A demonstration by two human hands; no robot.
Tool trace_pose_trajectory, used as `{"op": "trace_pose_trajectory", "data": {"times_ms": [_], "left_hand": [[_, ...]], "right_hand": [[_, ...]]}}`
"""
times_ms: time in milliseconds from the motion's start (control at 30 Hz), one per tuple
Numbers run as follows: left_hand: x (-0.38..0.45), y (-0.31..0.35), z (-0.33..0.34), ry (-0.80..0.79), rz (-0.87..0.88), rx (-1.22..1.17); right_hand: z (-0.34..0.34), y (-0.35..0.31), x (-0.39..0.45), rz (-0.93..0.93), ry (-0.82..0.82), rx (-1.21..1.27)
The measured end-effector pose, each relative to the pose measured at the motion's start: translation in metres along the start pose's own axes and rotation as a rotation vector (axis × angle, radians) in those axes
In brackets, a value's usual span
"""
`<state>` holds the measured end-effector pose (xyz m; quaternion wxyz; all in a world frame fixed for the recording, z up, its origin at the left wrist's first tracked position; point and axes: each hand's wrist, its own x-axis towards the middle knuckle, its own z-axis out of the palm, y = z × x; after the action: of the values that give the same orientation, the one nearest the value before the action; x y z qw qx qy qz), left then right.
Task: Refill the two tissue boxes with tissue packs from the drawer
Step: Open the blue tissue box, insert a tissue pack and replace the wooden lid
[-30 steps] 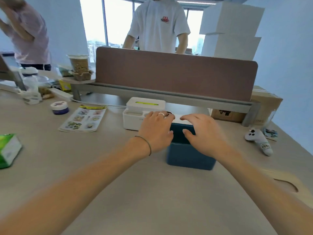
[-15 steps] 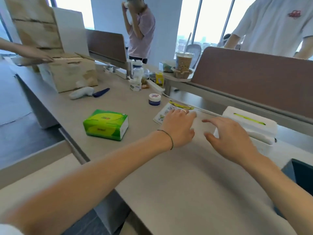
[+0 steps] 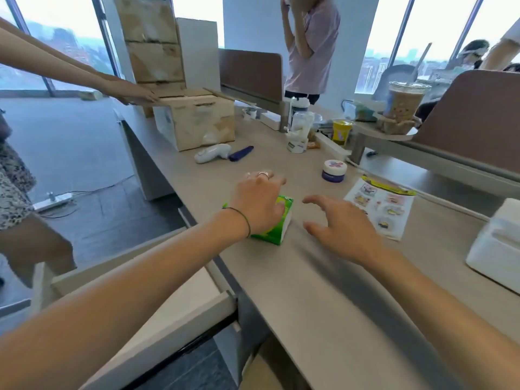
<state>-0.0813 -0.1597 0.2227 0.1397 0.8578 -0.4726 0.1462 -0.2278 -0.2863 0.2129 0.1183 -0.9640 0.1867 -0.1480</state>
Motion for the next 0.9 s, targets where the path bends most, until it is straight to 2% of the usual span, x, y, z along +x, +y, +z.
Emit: {"op": "trace_pose_trajectory", "data": {"times_ms": [200,367,633,900], "left_hand": [[-0.006,-0.062,0.006,-0.059,-0.193,-0.120],[-0.009,-0.081,0.017,-0.159,-0.299,-0.265],[-0.012,-0.079,0.032,-0.091,-0.338,-0.375],[-0.008,-0.063,0.020,-0.035,-0.279,-0.412]], "right_hand": [[0.024,-0.025,0.033,-0.004,-0.119,0.076],[0.040,-0.035,0.047,0.001,-0.167,0.057],[0.055,-0.028,0.050,-0.012,-0.113,0.084],[0.040,-0.018,0.043,-0.052,-0.044,0.058]]}}
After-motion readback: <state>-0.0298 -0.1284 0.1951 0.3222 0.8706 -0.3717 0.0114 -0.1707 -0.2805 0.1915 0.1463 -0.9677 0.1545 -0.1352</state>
